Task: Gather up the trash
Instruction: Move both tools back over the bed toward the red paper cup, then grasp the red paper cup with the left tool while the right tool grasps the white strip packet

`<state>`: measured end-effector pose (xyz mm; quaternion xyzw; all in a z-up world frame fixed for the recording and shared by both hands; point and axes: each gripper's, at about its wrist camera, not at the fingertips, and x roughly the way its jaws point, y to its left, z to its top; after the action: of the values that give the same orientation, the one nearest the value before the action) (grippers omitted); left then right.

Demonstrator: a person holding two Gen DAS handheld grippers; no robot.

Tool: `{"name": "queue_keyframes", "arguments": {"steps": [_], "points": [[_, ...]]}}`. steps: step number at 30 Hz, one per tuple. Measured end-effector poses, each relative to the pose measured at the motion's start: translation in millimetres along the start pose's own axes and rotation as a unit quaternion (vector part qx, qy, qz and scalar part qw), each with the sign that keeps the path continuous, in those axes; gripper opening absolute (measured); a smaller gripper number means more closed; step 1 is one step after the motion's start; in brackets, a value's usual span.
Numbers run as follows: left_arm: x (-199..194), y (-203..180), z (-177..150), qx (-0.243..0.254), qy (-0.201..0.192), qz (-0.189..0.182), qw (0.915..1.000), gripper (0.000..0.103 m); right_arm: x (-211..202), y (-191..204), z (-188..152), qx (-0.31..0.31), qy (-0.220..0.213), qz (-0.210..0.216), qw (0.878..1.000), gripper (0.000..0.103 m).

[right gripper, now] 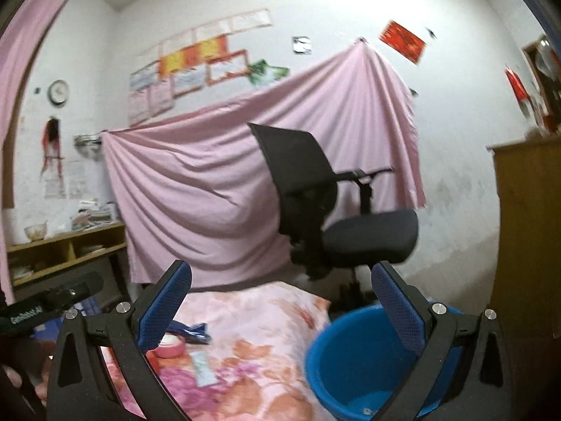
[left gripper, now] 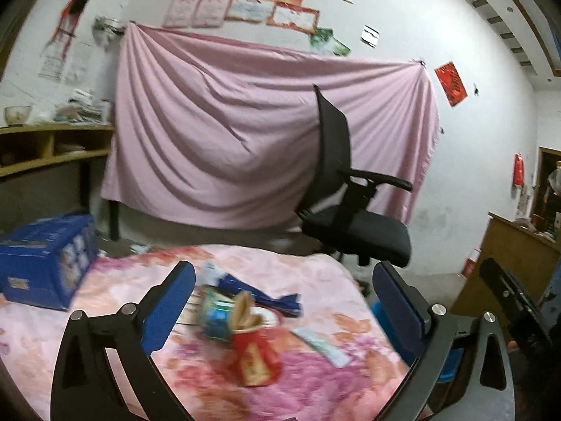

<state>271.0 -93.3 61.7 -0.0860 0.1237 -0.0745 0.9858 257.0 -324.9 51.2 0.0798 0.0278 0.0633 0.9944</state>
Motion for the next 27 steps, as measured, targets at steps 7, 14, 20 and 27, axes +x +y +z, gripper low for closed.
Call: {"name": "queue_keyframes", "arguments": {"steps": [7, 14, 20, 27], "points": [[-19.6, 36.1, -8.4, -0.002, -0.031, 0.026, 0.9992, 0.099, 0.4, 38.0, -5.1, -0.050, -0.004, 0.024, 0.998, 0.103], [-32.8, 62.6, -30.2, -0.003, -0.043, 0.035, 0.9985, 0.099, 11.1, 66.3, -19.9, -0.097, 0.026, 0.038, 0.994, 0.103], [-31.8, 72.0, -32.2, 0.004, -0.036, 0.030, 0.9989, 0.099, 23.5, 78.5, -30.7, -0.126, 0.060, 0.036, 0.990, 0.103], [-8.0, 72.0, -33.2, 0.023, 0.026, 0.021, 0.9992, 0.099, 50.5, 67.4, -39.1, -0.101, 0.134, 0.032, 0.985, 0.102]]}}
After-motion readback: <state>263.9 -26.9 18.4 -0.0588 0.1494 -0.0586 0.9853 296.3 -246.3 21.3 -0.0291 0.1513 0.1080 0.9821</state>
